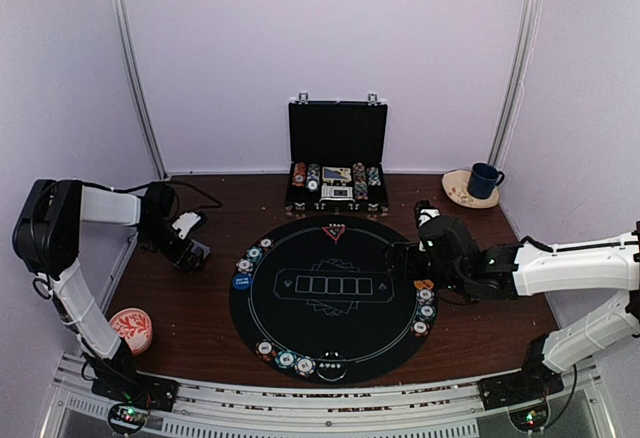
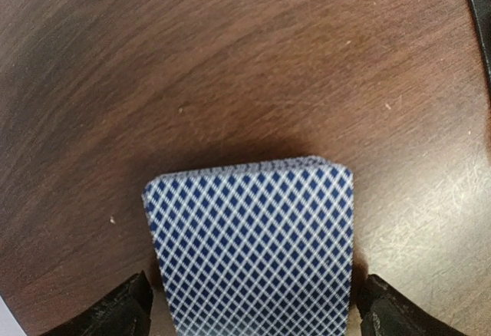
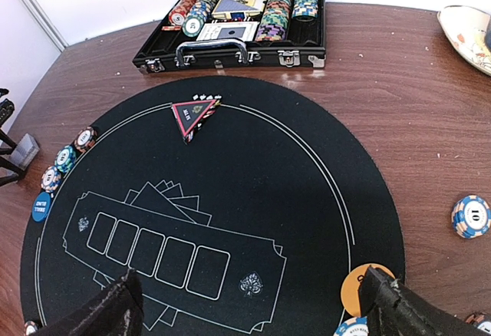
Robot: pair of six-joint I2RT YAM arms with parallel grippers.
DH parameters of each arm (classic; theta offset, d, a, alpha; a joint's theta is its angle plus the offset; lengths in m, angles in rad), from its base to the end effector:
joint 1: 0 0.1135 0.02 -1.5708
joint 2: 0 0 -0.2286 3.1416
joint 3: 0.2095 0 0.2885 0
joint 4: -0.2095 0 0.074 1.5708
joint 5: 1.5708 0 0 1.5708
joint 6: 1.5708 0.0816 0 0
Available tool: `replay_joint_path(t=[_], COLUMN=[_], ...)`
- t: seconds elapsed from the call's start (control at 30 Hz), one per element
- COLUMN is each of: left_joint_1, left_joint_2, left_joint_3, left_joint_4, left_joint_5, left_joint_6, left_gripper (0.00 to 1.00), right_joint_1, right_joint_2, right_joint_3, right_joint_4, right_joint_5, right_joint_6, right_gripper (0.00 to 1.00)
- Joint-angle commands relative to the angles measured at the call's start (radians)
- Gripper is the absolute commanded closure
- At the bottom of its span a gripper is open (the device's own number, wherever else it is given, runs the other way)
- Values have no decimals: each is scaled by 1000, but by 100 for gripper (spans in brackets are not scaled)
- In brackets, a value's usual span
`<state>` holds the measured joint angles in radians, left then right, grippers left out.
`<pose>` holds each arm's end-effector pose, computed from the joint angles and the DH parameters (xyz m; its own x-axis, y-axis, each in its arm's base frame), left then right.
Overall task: Distribute texas hold em gaming equipment
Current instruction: Move the poker card to the center of the board.
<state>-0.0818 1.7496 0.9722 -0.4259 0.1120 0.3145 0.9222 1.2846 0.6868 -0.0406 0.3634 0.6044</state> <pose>0.3576 -0.0385 0.0385 -0.8470 0.3779 -0.3739 0.4030 0.9151 0.0119 0.2304 0.2560 0.1340 -0.6215 0.0594 -0.7812 -0.2665 0.9216 0.2821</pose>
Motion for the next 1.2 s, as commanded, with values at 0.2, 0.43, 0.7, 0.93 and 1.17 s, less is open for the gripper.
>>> replay_joint_path(t=[0.2, 0.43, 0.7, 0.93, 1.17], left_joint_1=[3, 5, 10, 11, 11], left_joint_2=[57, 89, 86, 107, 113], left_joint_3=[-35, -32, -15, 1, 7], left_joint_4=[-108, -130, -165, -186, -186], left_joint_5=[-102, -46, -50, -43, -50], left_joint_6=[-6, 2, -6, -10, -7], left_gripper=[9, 14, 15, 22, 34], right_joint_1=[8, 10, 11, 12, 13], right_joint_2=[5, 5, 9, 17, 25], right_joint_3=[19, 20, 21, 24, 28], right_joint_4=[4, 4, 3, 4, 2], right_joint_5=[16, 16, 14, 16, 17], right_joint_6=[-12, -11, -13, -13, -12], right_gripper=[0, 0, 0, 0, 0])
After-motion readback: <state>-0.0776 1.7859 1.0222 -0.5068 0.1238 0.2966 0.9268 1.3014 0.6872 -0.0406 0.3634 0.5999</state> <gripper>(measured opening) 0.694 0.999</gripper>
